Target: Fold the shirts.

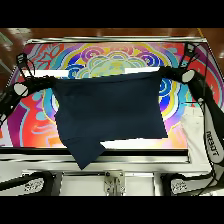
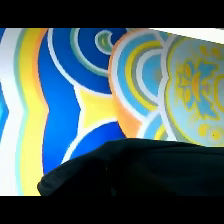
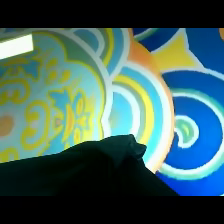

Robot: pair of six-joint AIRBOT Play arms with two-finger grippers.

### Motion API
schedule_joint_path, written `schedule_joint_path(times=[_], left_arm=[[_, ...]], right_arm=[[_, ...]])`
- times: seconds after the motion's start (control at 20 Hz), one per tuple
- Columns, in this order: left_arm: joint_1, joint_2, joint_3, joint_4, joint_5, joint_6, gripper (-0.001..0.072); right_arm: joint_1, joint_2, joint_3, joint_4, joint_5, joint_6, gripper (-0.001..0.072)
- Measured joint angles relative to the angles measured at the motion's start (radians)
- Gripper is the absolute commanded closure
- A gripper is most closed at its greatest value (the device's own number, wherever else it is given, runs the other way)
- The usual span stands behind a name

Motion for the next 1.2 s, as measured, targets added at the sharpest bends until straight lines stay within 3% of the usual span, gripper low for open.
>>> schedule_joint_path(times=[0.2, 0.45, 1.0, 1.05, 1.1, 1.15, 1.2], left_arm=[[-0.008, -0.095, -0.002, -0.061, 0.049, 0.0, 0.0653], [-0.023, -0.156, -0.001, -0.082, 0.013, 0.016, 0.0654], [0.034, -0.214, 0.01, -0.057, -0.54, 0.042, 0.0653], [0.034, -0.217, 0.01, -0.057, -0.562, 0.031, 0.0593], [0.035, -0.22, 0.011, -0.057, -0.582, 0.021, 0.036], [0.035, -0.222, 0.011, -0.058, -0.6, 0.01, 0.0167], [0.037, -0.222, 0.015, -0.058, -0.623, -0.001, 0.0163]], right_arm=[[0.022, -0.095, 0.0, 0.004, -0.068, 0.002, 0.0657], [0.022, -0.135, -0.001, 0.005, -0.045, 0.002, 0.0657], [-0.072, -0.136, -0.002, -0.01, 0.443, 0.025, 0.0657], [-0.074, -0.138, -0.002, -0.011, 0.462, 0.029, 0.0624], [-0.074, -0.139, -0.002, -0.011, 0.474, 0.037, 0.0429], [-0.075, -0.14, -0.002, -0.011, 0.485, 0.039, 0.0149], [-0.077, -0.14, 0.0, -0.012, 0.497, 0.043, 0.0077]])
